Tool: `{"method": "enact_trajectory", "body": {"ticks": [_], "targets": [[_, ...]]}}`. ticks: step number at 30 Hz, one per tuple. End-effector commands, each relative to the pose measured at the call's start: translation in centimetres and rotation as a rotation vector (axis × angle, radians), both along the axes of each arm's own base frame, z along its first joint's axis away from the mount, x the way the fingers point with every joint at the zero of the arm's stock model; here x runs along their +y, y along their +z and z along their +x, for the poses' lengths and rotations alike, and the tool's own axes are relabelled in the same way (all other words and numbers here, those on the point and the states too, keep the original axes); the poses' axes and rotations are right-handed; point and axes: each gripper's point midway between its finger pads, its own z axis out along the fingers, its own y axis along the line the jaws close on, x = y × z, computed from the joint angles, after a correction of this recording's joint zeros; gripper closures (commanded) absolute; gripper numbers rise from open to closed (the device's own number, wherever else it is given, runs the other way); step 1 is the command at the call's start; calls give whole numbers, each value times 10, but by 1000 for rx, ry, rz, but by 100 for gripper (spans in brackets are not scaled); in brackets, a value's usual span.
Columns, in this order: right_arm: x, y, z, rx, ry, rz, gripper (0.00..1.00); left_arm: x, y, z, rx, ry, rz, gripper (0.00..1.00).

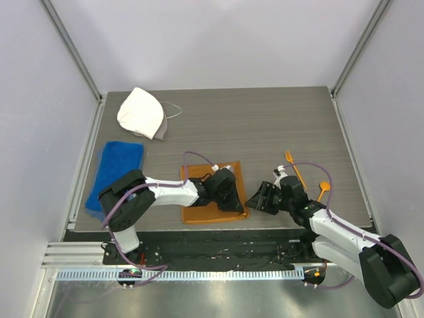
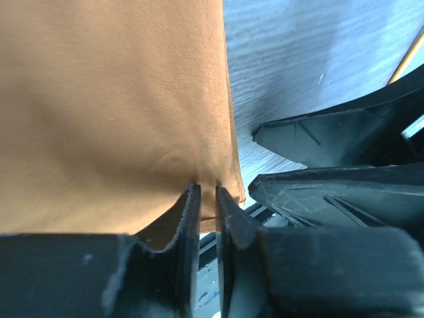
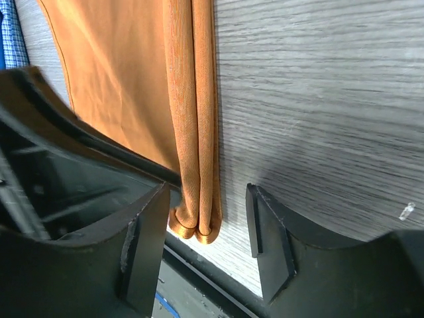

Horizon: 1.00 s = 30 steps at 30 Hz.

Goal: Fold the napkin into a case and place the utensils inside
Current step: Move the lower triangle-folded napkin to the center of the board.

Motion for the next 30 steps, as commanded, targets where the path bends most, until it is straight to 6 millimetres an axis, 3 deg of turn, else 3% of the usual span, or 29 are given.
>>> {"method": "enact_trajectory", "body": {"ticks": [1,8,11,12,16,19,20,25,29,30], "targets": [[3,1,-5,0,37,5,42,18,35,18,-129,81,2,78],[15,-10,-16,38,108,-43,43,64,57,38,-202,174,29,70],[13,-17,-19,57,85,-118,44,90,60,51,-207,231,43,67],[14,-18,-23,64,94,-135,45,103,71,63,-230,269,28,66],[2,-29,-28,116,43,-229,55,142,87,82,-261,347,25,61],[-5,-33,-28,129,8,-249,67,169,100,92,-301,390,42,57],[-6,-33,-28,132,-2,-253,75,176,101,92,-303,399,49,55],[-23,-29,-14,85,-53,-362,92,209,111,95,-321,431,54,52],[-19,-22,-4,64,-38,-388,90,233,111,101,-313,488,45,51],[-16,-13,2,47,-35,-396,76,235,107,99,-300,487,42,51]]}}
